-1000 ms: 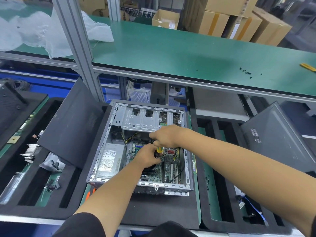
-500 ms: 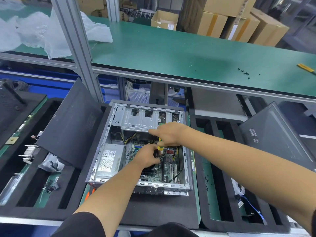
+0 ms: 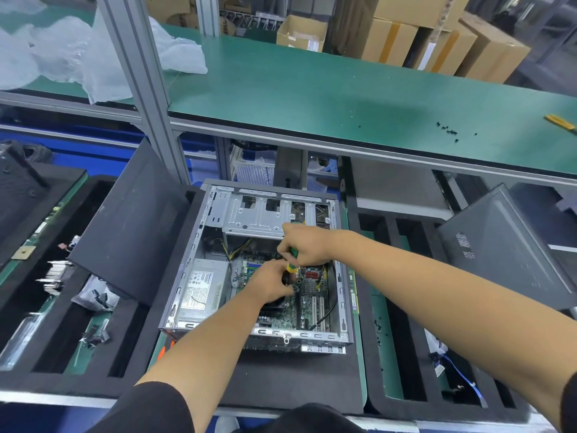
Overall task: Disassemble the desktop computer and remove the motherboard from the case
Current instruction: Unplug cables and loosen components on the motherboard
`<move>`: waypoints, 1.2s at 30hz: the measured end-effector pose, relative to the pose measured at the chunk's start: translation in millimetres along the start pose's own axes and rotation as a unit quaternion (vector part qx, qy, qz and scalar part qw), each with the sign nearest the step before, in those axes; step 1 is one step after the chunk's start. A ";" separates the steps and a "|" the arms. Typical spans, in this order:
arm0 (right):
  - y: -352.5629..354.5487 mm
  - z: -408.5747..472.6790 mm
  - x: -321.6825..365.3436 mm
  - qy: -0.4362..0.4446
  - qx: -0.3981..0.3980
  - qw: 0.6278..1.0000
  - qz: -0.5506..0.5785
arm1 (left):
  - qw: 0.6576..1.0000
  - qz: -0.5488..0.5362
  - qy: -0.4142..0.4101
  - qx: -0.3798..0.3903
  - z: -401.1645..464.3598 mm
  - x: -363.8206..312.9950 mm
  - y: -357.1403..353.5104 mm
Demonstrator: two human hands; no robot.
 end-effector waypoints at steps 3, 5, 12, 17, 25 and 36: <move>0.0 -2.7 -5.9 -0.028 0.004 1.000 -0.010 | 1.000 0.007 0.000 -0.001 -0.4 -1.0 0.1; -1.3 -3.1 -11.0 -0.070 0.021 0.992 -0.100 | 1.000 0.006 0.007 -0.002 -0.4 -0.2 -0.2; -3.0 4.3 -4.5 -0.086 0.026 0.982 -0.165 | 1.000 0.003 0.010 -0.006 -1.1 0.4 -0.2; -3.2 4.2 8.4 -0.015 0.016 0.999 -0.032 | 1.000 -0.011 0.017 0.007 -0.1 5.1 -3.8; -4.9 -6.5 -6.5 -0.028 0.005 0.999 -0.020 | 1.000 0.009 -0.014 0.014 -2.1 -1.8 -4.4; -6.7 -15.5 -11.5 -0.061 -0.050 0.996 0.047 | 0.993 0.040 -0.102 0.050 -20.4 -4.5 0.2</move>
Point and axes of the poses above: each hand's wrist, its own z-axis towards the middle knuckle, its own y-axis out of the back of the hand, x = y × z, the point moved 9 cm from there along z, towards the middle knuckle, and after that the axes turned 3 degrees about y, right-handed, at the moved point
